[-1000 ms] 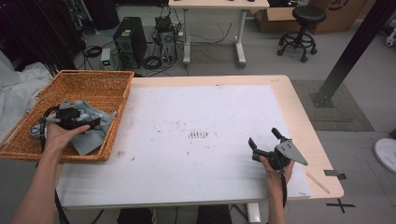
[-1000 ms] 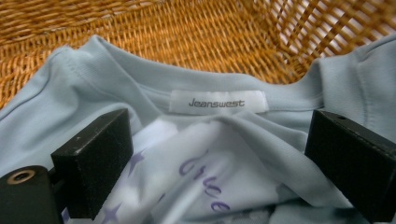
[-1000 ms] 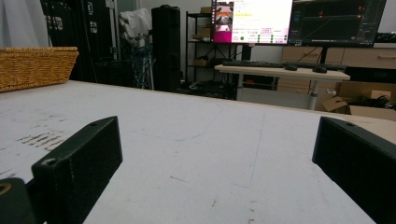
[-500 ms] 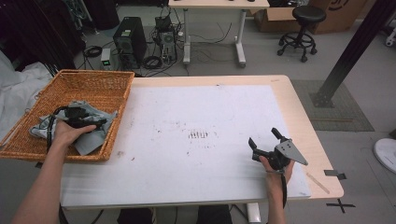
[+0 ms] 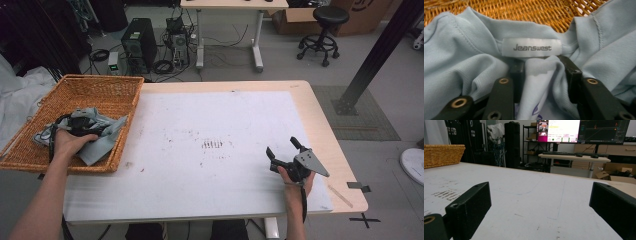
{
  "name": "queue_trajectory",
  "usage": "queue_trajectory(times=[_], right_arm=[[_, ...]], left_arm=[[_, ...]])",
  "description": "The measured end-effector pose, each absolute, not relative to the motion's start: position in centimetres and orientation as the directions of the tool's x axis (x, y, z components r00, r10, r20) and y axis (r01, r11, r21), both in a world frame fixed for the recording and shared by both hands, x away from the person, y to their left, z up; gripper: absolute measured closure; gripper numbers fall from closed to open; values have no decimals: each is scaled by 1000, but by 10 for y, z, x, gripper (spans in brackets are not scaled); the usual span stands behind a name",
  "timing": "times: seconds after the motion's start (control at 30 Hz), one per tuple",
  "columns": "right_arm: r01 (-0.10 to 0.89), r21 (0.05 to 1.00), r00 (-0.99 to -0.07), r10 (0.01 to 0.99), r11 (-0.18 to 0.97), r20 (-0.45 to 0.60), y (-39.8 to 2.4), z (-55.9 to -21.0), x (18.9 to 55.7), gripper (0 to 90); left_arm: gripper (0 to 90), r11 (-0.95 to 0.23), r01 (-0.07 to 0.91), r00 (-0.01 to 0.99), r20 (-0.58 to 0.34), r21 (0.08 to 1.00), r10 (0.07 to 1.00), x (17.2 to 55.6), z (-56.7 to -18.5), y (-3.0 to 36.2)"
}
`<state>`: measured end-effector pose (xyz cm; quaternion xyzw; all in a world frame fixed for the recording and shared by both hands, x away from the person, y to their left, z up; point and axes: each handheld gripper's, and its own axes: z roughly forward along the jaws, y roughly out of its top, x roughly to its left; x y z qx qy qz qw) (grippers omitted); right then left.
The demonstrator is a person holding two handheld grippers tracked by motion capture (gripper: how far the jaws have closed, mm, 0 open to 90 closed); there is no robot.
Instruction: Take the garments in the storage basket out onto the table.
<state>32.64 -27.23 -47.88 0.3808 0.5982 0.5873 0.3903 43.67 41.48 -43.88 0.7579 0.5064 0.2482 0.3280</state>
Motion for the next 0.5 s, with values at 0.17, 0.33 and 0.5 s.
queue_trajectory(times=[0.17,0.33,0.5], right_arm=[[-3,1000,-405,914,20,-20,-272,-479,326,36],[-5,1000,-407,913,22,-22,-272,-479,326,34],[-3,1000,-407,913,20,-19,-272,-479,326,32]], left_arm=[[713,-253,615,355,24,747,935,438,-437,418],[767,-231,641,330,8,732,944,440,-432,418],[779,-230,640,326,12,733,945,441,-428,419]])
